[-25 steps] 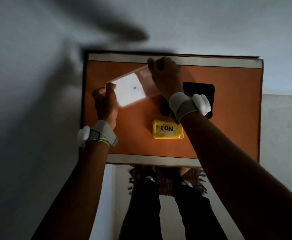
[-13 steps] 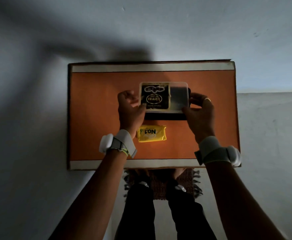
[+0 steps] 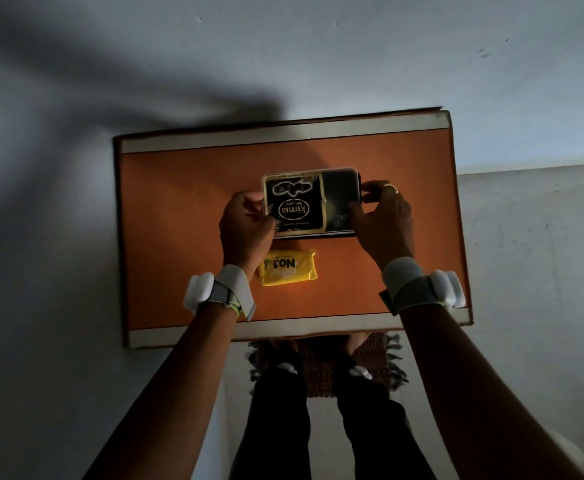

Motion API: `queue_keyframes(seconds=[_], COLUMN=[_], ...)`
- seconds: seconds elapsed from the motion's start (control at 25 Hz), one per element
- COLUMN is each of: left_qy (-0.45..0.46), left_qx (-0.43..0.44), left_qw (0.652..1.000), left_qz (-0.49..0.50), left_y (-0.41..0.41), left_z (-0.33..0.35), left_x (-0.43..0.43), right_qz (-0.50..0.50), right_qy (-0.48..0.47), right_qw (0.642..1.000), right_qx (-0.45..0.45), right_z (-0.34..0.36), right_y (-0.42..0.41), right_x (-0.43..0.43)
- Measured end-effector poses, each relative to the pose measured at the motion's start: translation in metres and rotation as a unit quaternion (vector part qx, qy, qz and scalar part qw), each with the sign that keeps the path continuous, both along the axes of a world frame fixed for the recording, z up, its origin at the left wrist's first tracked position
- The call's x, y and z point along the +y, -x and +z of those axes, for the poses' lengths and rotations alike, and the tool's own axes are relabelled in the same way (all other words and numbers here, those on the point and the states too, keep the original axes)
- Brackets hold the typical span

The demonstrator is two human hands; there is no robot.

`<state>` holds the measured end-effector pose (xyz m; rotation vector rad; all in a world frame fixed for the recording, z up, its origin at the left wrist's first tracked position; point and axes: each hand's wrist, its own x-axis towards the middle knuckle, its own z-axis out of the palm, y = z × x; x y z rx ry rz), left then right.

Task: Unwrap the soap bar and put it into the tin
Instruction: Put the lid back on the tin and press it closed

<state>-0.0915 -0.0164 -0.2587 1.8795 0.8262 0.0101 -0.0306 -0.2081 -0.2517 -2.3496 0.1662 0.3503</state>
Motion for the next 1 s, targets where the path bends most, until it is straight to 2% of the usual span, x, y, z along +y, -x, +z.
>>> queue_keyframes(seconds=[0.24,0.48,0.56,0.76,1.0], left_qy=[-0.029,-0.045,-0.017,0.137,0.166], left_qx=[-0.005,0.015,0.045,0.088,0.067], left_qw=[1.000,0.999,0.998,0.985,0.979], left_qz=[-0.009,0.020,0.029,0.054,0.097], left_y=[-0.010,-0.023,-0.032,-0.048,-0.047], left_z=[-0.010,-0.012,-0.015,-0.024,-0.023], left_x=[0.005,0.008,0.012,0.017,0.007], right_qz=[0.027,-0.006,-0.029,-0.031,-0.037], right_qy=[0.047,0.049,0.043,0.023,-0.026], right_qw=[0.998,0.998,0.997,0.992,0.988], right_qx=[0.008,0.040,0.061,0.121,0.148], right_z=[0.001,0.002,0.000,-0.007,-0.006], right_y=[-0.023,-0.035,-0.041,-0.053,-0.058], right_x=[0.005,0.008,0.009,0.011,0.005])
